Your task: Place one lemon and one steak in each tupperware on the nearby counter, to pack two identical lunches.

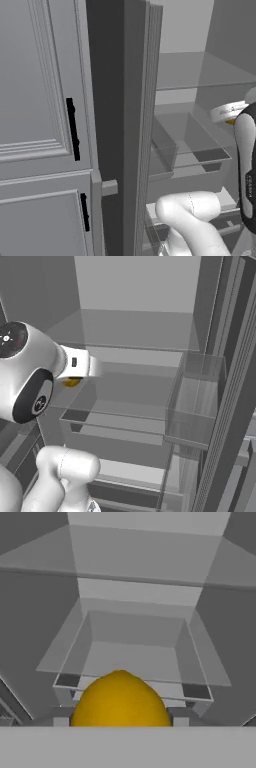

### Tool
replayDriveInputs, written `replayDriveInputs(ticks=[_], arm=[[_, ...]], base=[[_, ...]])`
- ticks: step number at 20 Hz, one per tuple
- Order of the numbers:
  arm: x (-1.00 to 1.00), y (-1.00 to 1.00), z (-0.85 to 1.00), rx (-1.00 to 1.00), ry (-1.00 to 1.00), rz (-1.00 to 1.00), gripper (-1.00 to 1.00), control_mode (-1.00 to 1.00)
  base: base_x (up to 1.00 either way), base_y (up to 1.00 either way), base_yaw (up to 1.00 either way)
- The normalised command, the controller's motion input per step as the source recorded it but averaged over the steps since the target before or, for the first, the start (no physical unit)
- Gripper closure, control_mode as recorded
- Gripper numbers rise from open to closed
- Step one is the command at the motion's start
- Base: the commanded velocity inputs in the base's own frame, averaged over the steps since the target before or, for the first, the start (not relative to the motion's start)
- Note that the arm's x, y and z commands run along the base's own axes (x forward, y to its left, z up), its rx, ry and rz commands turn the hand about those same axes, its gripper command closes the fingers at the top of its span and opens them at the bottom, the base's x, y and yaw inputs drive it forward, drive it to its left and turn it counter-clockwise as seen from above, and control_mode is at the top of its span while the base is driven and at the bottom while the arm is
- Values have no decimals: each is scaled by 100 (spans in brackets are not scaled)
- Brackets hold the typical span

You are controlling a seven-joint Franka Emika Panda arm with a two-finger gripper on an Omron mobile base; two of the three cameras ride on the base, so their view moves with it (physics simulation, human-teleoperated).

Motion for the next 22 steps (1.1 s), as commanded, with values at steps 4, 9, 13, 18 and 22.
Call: replayDriveInputs(ticks=[4, 9, 13, 18, 22], arm=[[-100, 19, -45, -9, 16, 10, 100, -100], [0, 0, 0, 0, 0, 0, 100, 100], [0, 0, 0, 0, 0, 0, 100, 100], [0, 0, 0, 0, 0, 0, 100, 100], [0, 0, 0, 0, 0, 0, 100, 100]], base=[[0, 0, 0], [-100, 29, 19], [-100, 49, 27], [-100, 12, 33], [-100, 27, 39]])
